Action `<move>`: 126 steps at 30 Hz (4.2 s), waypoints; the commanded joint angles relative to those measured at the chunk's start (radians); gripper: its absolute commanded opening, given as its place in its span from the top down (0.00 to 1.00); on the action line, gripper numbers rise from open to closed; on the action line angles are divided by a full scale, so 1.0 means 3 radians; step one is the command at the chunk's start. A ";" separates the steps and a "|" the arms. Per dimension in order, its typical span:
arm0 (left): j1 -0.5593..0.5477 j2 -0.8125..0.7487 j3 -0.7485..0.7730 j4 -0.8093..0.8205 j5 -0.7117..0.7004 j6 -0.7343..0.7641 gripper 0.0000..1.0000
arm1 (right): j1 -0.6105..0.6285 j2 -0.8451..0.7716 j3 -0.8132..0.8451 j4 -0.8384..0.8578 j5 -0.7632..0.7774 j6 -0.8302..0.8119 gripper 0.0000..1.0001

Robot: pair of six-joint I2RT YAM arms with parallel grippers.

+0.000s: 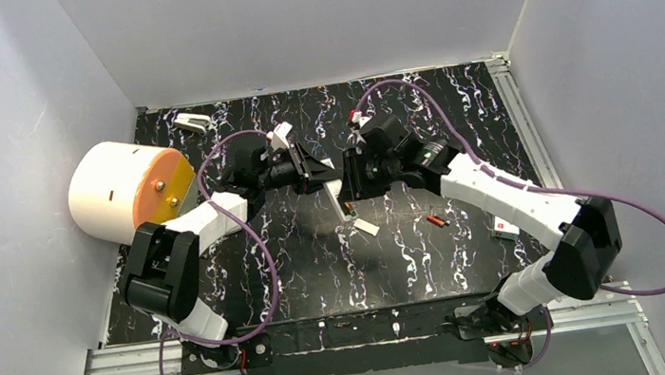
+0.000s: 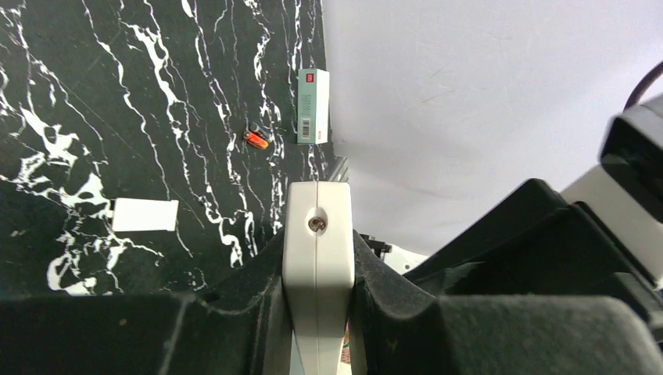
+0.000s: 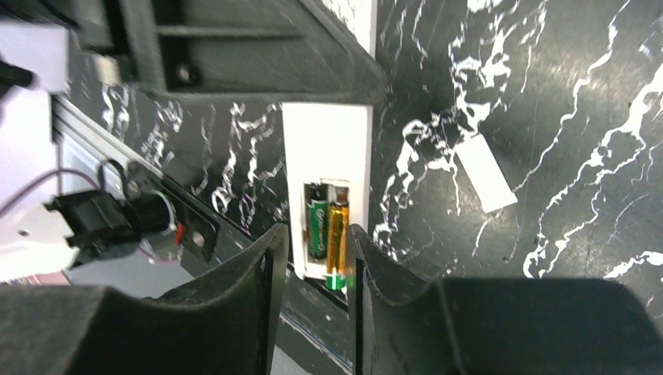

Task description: Load the batteries into the remote control

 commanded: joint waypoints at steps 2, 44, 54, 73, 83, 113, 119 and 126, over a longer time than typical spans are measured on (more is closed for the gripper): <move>-0.0015 -0.0081 0.0090 0.0132 0.0177 -0.0422 1.00 | 0.0008 -0.0465 -0.0113 0.0725 0.0284 0.0337 0.58; -0.0096 -0.0435 0.0342 0.1531 -0.0523 -0.2788 1.00 | -0.0002 -0.1750 -0.1940 0.4240 0.0932 0.2231 0.15; -0.0096 -0.0367 0.0308 0.1589 -0.0495 -0.2768 1.00 | -0.0002 -0.1648 -0.1908 0.4275 0.0904 0.2313 0.33; -0.0096 -0.0619 0.0420 0.1608 -0.0488 -0.2418 1.00 | -0.0002 -0.1503 -0.1734 0.3920 0.0833 0.2243 0.57; -0.0096 -0.0719 0.0495 0.1608 -0.0424 -0.2154 1.00 | -0.0002 -0.1461 -0.1655 0.3656 0.0870 0.2293 0.68; -0.0096 -0.0972 0.0575 0.0932 -0.0345 -0.0954 1.00 | -0.0008 -0.1789 -0.1801 0.3649 0.0806 0.1931 0.23; -0.0092 -0.0965 0.0561 0.0889 -0.0325 -0.0894 1.00 | -0.0018 -0.1763 -0.1636 0.3289 0.0547 0.1467 0.29; -0.0082 -0.1042 0.0505 0.0745 -0.0357 -0.0768 1.00 | -0.0021 -0.1772 -0.1458 0.2832 0.0436 0.0982 0.25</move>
